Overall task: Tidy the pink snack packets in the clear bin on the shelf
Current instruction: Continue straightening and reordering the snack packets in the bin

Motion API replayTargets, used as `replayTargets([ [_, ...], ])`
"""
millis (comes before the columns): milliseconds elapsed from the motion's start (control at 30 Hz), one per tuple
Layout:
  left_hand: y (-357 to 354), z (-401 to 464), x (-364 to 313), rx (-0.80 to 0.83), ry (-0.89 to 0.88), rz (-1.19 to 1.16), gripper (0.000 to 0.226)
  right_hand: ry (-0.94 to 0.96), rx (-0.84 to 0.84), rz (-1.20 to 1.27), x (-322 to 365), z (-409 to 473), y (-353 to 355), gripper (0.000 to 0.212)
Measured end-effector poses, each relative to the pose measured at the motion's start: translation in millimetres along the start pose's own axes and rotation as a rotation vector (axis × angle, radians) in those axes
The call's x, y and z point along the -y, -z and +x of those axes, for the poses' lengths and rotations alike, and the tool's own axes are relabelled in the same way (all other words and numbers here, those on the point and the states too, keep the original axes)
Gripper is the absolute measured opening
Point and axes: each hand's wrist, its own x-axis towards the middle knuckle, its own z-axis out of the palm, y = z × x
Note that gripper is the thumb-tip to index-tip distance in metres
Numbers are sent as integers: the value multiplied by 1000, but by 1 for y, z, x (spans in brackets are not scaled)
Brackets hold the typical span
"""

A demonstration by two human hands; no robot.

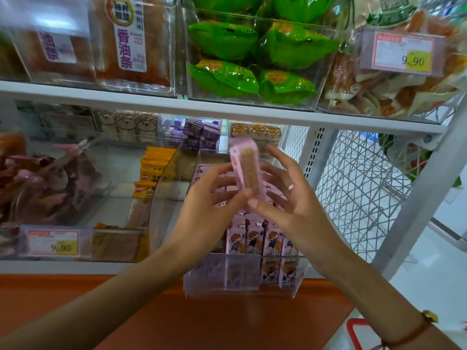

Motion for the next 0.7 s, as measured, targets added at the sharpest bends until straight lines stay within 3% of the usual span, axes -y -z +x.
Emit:
replayTargets([
  [67,-2,1,1,-72,52,-113,32,9,-23,-111,0,-2,-4,72],
  [200,0,4,1,-87,171,-227,56,57,-97,-157,1,-1,-4,35],
  [300,5,7,1,-81,217,-289,67,-13,-57,-86,1,-1,3,30],
  [400,9,7,-1,-76,211,-353,44,-125,-72,84,-2,0,7,26],
  [500,5,7,-2,-63,288,-324,40,-221,-190,247,-4,1,12,33],
  [700,4,5,-6,32,282,-96,46,-232,-295,201,-7,1,22,29],
])
